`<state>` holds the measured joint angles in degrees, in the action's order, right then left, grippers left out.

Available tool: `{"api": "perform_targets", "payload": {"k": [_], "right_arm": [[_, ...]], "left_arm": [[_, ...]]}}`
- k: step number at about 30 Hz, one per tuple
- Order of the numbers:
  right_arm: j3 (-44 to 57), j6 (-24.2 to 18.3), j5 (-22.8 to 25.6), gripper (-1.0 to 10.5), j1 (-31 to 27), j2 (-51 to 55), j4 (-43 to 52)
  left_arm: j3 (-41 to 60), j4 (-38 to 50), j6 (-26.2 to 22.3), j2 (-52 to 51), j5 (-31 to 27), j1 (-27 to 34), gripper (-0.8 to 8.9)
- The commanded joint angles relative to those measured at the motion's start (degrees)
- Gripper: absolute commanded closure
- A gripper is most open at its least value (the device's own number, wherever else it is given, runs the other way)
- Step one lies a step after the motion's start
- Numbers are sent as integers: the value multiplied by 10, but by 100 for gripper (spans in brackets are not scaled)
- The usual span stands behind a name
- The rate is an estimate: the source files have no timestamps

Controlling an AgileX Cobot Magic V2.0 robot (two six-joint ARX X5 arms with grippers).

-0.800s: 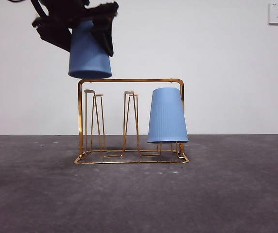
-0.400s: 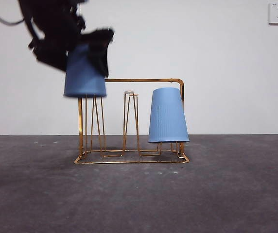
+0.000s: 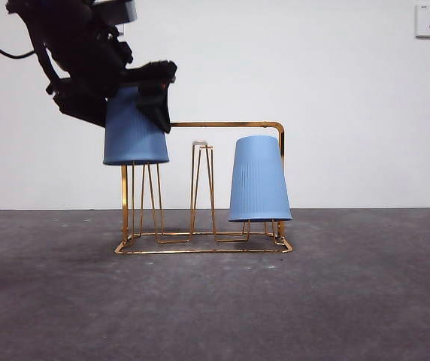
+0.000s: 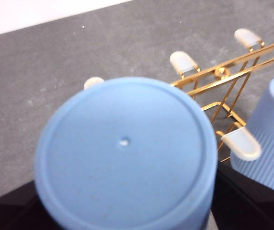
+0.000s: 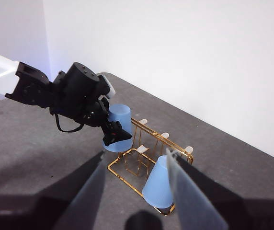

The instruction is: Pick up cup 1,put cup 1 in the cup rack,pick up cup 2,put cup 2 in the cup rack

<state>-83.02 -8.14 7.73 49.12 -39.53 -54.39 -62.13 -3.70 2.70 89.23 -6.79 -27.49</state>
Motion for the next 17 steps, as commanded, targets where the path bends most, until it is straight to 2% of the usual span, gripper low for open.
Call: {"api": "perform_targets", "payload": {"k": [1,17], "right_arm": [[3,9,2,729,0,0,4],[3,19,3,729,0,0,-10]], "left_arm": [[6,5,1,23,4,2,820],[6,29,3,91,8,2,820]]}}
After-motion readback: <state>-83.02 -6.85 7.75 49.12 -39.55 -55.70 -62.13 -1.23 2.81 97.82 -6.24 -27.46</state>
